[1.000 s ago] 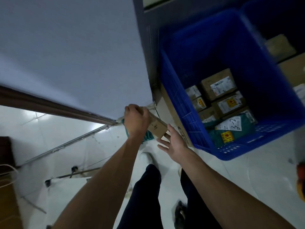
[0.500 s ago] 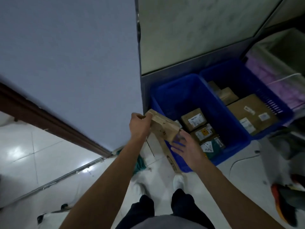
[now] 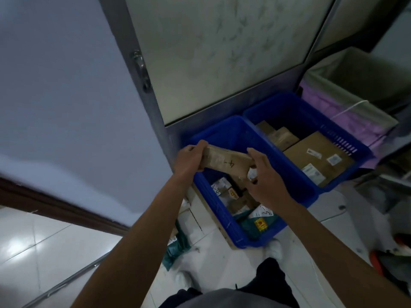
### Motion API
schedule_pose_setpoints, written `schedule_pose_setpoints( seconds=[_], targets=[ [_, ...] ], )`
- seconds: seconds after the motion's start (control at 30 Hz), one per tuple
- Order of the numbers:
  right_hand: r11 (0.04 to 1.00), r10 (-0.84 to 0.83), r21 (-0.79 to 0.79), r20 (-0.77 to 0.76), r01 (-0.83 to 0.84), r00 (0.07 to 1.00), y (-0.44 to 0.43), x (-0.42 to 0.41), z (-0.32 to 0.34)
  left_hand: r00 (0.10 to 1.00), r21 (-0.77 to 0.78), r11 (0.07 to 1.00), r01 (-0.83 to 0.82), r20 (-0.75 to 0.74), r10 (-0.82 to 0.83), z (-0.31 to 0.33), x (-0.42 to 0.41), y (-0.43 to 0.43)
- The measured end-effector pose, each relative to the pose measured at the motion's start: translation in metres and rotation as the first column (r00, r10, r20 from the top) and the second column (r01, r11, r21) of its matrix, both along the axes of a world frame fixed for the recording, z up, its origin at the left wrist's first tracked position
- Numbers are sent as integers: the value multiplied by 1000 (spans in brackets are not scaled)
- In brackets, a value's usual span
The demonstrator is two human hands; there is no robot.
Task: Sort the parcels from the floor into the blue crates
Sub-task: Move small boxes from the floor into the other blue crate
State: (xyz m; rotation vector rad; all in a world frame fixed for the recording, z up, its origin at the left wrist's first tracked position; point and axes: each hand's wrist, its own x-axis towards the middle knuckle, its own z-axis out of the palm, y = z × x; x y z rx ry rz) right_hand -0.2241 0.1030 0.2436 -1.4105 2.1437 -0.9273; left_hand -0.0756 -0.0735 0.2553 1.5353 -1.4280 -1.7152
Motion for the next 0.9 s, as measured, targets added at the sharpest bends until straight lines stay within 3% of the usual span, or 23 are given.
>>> schedule_pose_setpoints(
  seconds=[0.3, 0.4, 0.53, 0.63, 0.77, 0.9],
  targets=[
    [997, -67, -12, 373, 77, 926, 1, -152, 1, 998, 20, 999, -26, 58, 25, -6, -118, 44],
    [1000, -14, 0, 389, 15, 921, -2, -192, -7, 991, 8, 999, -52, 124, 51, -17, -146, 66],
    [984, 56, 127, 429, -122, 902, -20, -220, -25, 871, -298, 944, 144, 490, 21, -37, -155, 84],
    [952, 71, 224, 498, -207, 864, -40, -223, -48, 816, -389, 911, 136, 566, 120, -53, -153, 83],
    [917, 77, 299, 513, -262, 855, -71, -219, -69, 800, -379, 920, 97, 579, 154, -73, -148, 68],
    [870, 99, 402, 429, -288, 898, -103, -219, -105, 773, -246, 949, 197, 635, 5, -111, -150, 45]
  ],
)
